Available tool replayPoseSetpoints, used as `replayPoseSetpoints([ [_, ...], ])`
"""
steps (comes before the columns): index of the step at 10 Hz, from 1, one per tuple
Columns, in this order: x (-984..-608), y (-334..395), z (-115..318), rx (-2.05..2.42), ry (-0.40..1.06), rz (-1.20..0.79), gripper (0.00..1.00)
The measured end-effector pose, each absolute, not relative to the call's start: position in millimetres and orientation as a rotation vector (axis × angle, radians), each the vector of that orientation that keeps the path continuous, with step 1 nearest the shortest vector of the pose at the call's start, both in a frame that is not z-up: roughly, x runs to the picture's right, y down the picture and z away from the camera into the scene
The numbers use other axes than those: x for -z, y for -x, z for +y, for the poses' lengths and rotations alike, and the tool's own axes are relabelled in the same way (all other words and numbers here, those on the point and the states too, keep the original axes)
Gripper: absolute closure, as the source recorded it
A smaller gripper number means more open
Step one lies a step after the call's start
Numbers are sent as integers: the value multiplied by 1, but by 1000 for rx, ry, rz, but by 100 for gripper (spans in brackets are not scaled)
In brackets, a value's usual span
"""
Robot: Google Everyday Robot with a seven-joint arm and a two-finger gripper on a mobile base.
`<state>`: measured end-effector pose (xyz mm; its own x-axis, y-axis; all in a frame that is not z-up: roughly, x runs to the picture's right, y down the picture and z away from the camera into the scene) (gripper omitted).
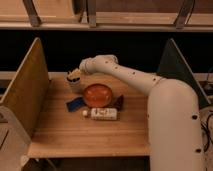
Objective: Place the pepper in the ceramic bowl
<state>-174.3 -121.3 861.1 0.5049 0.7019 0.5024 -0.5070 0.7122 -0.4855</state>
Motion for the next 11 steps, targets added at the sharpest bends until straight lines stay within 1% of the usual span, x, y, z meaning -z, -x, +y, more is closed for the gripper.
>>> replayPoseSetpoints([
  [2, -862, 173, -121, -739, 290, -728, 20],
  [4, -869, 146, -123, -730, 267, -640, 20],
  [6, -874, 86, -129, -735, 217, -473, 20],
  [7, -869, 33, -131, -764, 180, -339, 20],
  [9, -852, -45, -126, -844, 139, -160, 20],
  [11, -833, -100, -116, -930, 113, -33, 20],
])
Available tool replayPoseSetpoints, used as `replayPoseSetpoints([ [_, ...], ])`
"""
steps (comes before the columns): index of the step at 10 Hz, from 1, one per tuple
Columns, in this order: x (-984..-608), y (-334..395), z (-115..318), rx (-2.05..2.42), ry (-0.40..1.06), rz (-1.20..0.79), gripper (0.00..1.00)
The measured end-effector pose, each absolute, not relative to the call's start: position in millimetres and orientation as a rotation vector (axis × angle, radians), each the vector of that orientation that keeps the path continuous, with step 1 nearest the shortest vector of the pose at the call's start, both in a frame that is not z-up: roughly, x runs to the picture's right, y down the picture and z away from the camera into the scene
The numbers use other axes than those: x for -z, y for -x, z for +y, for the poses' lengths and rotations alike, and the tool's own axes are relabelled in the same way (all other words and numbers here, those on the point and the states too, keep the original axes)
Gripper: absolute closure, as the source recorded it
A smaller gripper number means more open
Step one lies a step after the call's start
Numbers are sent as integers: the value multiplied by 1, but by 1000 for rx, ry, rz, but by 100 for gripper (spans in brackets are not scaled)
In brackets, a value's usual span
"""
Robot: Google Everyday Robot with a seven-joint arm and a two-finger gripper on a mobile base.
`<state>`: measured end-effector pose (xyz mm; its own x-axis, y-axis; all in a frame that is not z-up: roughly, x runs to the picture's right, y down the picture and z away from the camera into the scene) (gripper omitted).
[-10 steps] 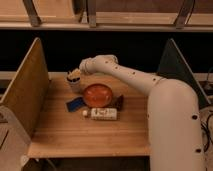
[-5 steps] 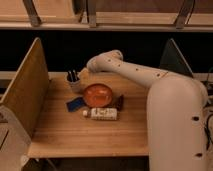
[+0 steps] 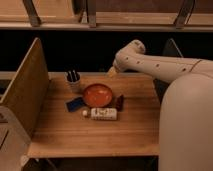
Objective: Place the pepper in the ceramic bowl
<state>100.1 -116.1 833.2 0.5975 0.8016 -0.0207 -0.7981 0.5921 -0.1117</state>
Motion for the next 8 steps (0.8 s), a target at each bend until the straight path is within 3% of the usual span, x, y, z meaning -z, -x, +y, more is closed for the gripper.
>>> replayPoseSetpoints([
  [5, -830, -94, -115, -950, 108, -6, 20],
  [8, -851, -90, -75, -969, 171, 81, 20],
])
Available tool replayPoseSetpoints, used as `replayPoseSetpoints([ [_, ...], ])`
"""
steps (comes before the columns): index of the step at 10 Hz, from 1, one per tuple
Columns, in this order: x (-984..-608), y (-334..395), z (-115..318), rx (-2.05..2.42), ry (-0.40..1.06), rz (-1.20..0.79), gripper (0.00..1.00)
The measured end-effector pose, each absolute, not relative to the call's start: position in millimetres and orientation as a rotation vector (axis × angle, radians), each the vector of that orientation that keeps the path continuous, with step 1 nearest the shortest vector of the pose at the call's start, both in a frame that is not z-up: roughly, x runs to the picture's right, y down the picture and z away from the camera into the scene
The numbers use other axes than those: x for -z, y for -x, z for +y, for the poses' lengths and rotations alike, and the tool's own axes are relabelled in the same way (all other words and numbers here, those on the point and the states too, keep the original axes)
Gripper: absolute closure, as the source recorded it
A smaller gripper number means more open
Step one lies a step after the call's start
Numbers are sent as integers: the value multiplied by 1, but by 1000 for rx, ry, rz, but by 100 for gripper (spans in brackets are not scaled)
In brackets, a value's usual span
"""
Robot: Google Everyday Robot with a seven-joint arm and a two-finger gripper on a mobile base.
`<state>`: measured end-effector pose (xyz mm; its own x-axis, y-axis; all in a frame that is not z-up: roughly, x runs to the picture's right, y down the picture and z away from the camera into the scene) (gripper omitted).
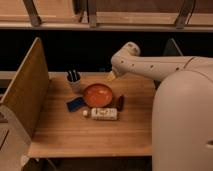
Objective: Place the pepper in the ceramic bowl
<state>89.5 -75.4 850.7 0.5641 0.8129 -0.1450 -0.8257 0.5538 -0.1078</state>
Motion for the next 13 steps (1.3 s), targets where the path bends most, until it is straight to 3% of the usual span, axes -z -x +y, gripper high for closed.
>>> replayPoseSetpoints([
  [6, -875, -114, 3, -1047, 313, 205, 20],
  [11, -877, -113, 4, -1042, 317, 211, 20],
  [13, -887, -125, 24, -1048, 345, 284, 20],
])
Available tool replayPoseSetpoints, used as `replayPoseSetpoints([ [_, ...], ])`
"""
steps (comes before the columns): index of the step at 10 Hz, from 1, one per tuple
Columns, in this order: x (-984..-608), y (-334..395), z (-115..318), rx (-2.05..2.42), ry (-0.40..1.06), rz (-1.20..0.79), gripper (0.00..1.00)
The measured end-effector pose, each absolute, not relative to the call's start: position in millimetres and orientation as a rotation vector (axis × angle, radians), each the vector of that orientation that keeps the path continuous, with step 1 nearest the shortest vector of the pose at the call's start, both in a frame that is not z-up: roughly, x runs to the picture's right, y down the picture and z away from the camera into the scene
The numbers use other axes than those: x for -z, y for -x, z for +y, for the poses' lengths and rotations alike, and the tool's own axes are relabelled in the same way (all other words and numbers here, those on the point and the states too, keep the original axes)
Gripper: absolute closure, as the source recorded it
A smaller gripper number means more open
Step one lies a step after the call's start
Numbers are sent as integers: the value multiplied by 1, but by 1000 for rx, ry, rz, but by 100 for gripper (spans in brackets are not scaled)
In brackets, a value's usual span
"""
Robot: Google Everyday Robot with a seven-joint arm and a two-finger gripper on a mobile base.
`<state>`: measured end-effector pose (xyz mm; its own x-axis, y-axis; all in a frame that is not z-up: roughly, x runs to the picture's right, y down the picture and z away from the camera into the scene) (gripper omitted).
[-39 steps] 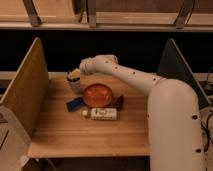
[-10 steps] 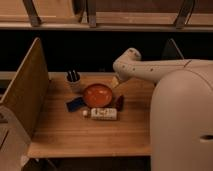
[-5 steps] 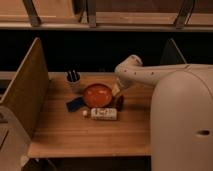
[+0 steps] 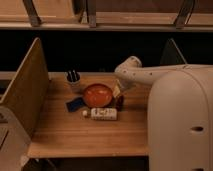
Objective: Place the pepper in the ceramic bowl
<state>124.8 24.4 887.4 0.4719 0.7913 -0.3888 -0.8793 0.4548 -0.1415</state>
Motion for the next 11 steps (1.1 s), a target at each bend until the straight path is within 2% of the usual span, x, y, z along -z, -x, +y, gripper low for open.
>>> replayPoseSetpoints([
  [3, -908, -147, 51, -1110, 396, 385, 20],
  [11, -955, -106, 80, -1113, 583, 372, 22],
])
